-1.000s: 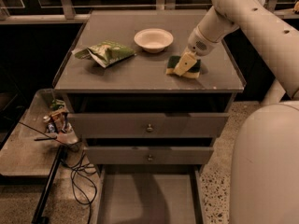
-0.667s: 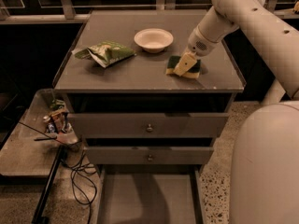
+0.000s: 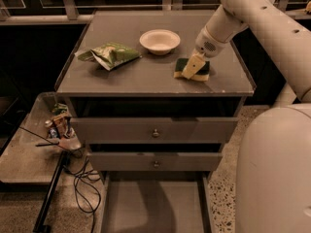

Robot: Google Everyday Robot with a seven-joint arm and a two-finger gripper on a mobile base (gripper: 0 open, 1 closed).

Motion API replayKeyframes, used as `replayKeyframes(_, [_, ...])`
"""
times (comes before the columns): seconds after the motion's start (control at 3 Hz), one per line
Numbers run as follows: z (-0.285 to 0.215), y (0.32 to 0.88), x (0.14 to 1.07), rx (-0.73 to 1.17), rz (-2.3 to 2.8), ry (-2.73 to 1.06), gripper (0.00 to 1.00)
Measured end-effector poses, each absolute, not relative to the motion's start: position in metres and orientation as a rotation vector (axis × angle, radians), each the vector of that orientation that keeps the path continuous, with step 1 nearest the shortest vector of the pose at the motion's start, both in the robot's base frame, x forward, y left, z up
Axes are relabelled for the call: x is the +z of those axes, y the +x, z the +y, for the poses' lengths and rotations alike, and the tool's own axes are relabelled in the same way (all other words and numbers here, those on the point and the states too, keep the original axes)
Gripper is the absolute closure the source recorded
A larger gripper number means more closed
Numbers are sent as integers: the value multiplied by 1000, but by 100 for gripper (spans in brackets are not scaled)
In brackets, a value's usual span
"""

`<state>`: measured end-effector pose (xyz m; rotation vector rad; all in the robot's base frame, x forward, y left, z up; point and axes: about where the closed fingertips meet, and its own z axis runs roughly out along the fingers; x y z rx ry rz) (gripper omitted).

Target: Place sponge into bottom drawer

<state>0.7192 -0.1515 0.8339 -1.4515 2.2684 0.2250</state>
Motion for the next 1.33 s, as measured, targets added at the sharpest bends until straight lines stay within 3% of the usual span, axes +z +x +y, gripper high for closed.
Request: replayKeyframes(1.33, [-151, 605, 912, 195, 2124, -1420, 100])
